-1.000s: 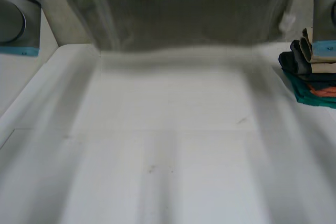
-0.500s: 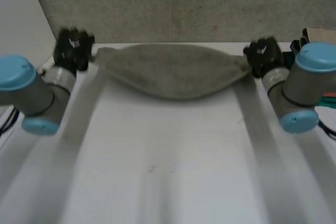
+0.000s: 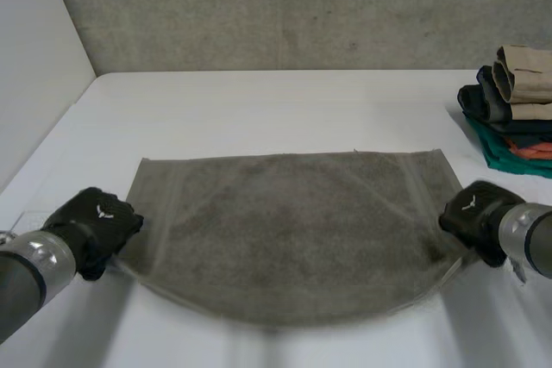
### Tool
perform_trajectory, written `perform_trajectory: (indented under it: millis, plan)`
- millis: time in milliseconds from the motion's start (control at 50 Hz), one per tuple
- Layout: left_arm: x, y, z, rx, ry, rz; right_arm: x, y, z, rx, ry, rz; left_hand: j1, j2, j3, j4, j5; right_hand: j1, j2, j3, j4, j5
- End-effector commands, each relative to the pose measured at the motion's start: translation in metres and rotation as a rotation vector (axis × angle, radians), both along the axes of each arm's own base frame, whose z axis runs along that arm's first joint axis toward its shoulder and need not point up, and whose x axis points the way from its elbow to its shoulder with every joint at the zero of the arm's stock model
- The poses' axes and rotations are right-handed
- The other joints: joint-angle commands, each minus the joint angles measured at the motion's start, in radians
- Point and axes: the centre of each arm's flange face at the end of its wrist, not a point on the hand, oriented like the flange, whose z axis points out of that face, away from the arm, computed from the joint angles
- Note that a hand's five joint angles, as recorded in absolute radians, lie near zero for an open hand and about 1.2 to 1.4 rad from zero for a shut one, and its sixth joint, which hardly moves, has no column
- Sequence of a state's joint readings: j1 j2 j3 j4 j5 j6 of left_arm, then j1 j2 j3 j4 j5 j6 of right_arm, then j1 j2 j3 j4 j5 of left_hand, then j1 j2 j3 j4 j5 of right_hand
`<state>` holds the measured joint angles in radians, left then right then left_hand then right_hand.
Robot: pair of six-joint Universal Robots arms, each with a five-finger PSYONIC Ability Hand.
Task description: Fold the laundry.
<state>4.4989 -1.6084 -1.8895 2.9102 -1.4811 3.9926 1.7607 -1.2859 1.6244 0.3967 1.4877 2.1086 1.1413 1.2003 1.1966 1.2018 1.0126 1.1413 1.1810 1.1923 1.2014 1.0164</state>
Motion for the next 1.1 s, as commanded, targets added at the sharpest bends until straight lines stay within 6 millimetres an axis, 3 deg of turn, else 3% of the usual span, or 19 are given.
perform_trajectory:
  millis: [20,160,300,440,460,480,500,520,540,560,600,620,680,780,820,860,940,1020,1100]
  plan:
    - [-0.017,-0.067,-0.014,-0.184,0.062,0.005,0.014,-0.055,-0.007,-0.178,-0.137,-0.065,0.255,0.196,0.200,0.194,0.209,0.255,0.215,0.204,0.195,0.205]
    - [-0.043,-0.117,-0.022,-0.250,0.155,0.012,0.025,-0.106,-0.024,-0.299,-0.190,-0.080,0.255,0.196,0.200,0.194,0.209,0.255,0.215,0.204,0.195,0.205]
    - [-0.056,-0.164,-0.039,-0.302,0.126,0.096,0.041,-0.151,-0.038,-0.453,-0.222,-0.059,0.255,0.196,0.200,0.194,0.209,0.255,0.215,0.204,0.195,0.205]
    - [-0.066,-0.187,-0.050,-0.337,0.132,0.107,0.053,-0.178,-0.067,-0.481,-0.231,-0.039,0.255,0.196,0.200,0.194,0.209,0.255,0.215,0.204,0.195,0.205]
    - [-0.068,-0.190,-0.052,-0.342,0.138,0.104,0.055,-0.180,-0.070,-0.483,-0.232,-0.039,0.255,0.196,0.200,0.194,0.209,-0.107,-0.147,-0.158,-0.167,-0.157]
    - [-0.070,-0.190,-0.054,-0.342,0.142,0.102,0.057,-0.182,-0.073,-0.485,-0.230,-0.038,0.255,0.196,0.200,0.194,0.209,-0.623,-0.662,-0.673,-0.683,-0.672]
    - [-0.073,-0.191,-0.054,-0.346,0.144,0.096,0.060,-0.183,-0.081,-0.480,-0.228,-0.036,-0.088,-0.147,-0.143,-0.148,-0.133,-0.967,-1.006,-1.018,-1.027,-1.016]
    - [-0.077,-0.190,-0.055,-0.348,0.147,0.087,0.062,-0.184,-0.083,-0.484,-0.227,-0.039,-0.655,-0.714,-0.710,-0.715,-0.701,-0.967,-1.006,-1.018,-1.027,-1.016]
    - [-0.085,-0.189,-0.056,-0.357,0.153,0.068,0.063,-0.185,-0.082,-0.492,-0.227,-0.044,-0.829,-0.888,-0.884,-0.890,-0.875,-0.967,-1.006,-1.018,-1.027,-1.016]
    - [-0.088,-0.188,-0.054,-0.366,0.159,0.059,0.064,-0.186,-0.082,-0.502,-0.231,-0.053,-0.735,-0.794,-0.790,-0.795,-0.781,-0.967,-1.006,-1.018,-1.027,-1.016]
    - [-0.091,-0.190,-0.051,-0.386,0.171,0.057,0.065,-0.188,-0.072,-0.546,-0.243,-0.079,-0.967,-1.026,-1.022,-1.027,-1.013,-0.967,-1.006,-1.018,-1.027,-1.016]
    - [-0.091,-0.191,-0.048,-0.404,0.180,0.059,0.065,-0.189,-0.066,-0.563,-0.248,-0.089,-0.949,-1.008,-1.004,-1.010,-0.995,-0.967,-1.006,-1.018,-1.027,-1.016]
    - [-0.094,-0.191,-0.045,-0.420,0.195,0.055,0.067,-0.187,-0.037,-0.609,-0.314,-0.115,-0.967,-1.026,-1.022,-1.027,-1.013,-0.967,-1.006,-1.018,-1.027,-1.016]
    - [-0.089,-0.181,-0.008,-0.464,0.246,0.073,0.059,-0.175,0.011,-0.633,-0.465,-0.168,-0.967,-1.026,-1.022,-1.027,-1.013,-0.967,-1.006,-1.018,-1.027,-1.016]
    - [-0.085,-0.175,-0.002,-0.457,0.263,0.079,0.055,-0.161,0.030,-0.614,-0.531,-0.182,-0.967,-1.026,-1.022,-1.027,-1.013,-0.967,-1.006,-1.018,-1.027,-1.016]
    - [-0.081,-0.163,0.007,-0.443,0.295,0.089,0.053,-0.150,0.036,-0.579,-0.557,-0.176,-0.967,-1.026,-1.022,-1.027,-1.013,-0.967,-1.006,-1.018,-1.027,-1.016]
    - [-0.071,-0.139,0.020,-0.410,0.365,0.113,0.034,-0.124,0.034,-0.426,-0.561,-0.184,-0.967,-1.026,-1.022,-1.027,-1.013,-0.967,-1.006,-1.018,-1.027,-1.016]
    - [-0.066,-0.117,0.021,-0.359,0.439,0.113,0.010,-0.102,0.018,-0.235,-0.532,-0.223,-0.967,-1.026,-1.022,-1.027,-1.013,-0.966,-1.005,-1.017,-1.026,-1.015]
    - [-0.066,-0.101,0.015,-0.301,0.491,0.079,-0.001,-0.085,-0.003,-0.080,-0.513,-0.254,-0.967,-1.026,-1.022,-1.027,-1.013,-0.704,-0.744,-0.755,-0.764,-0.754]
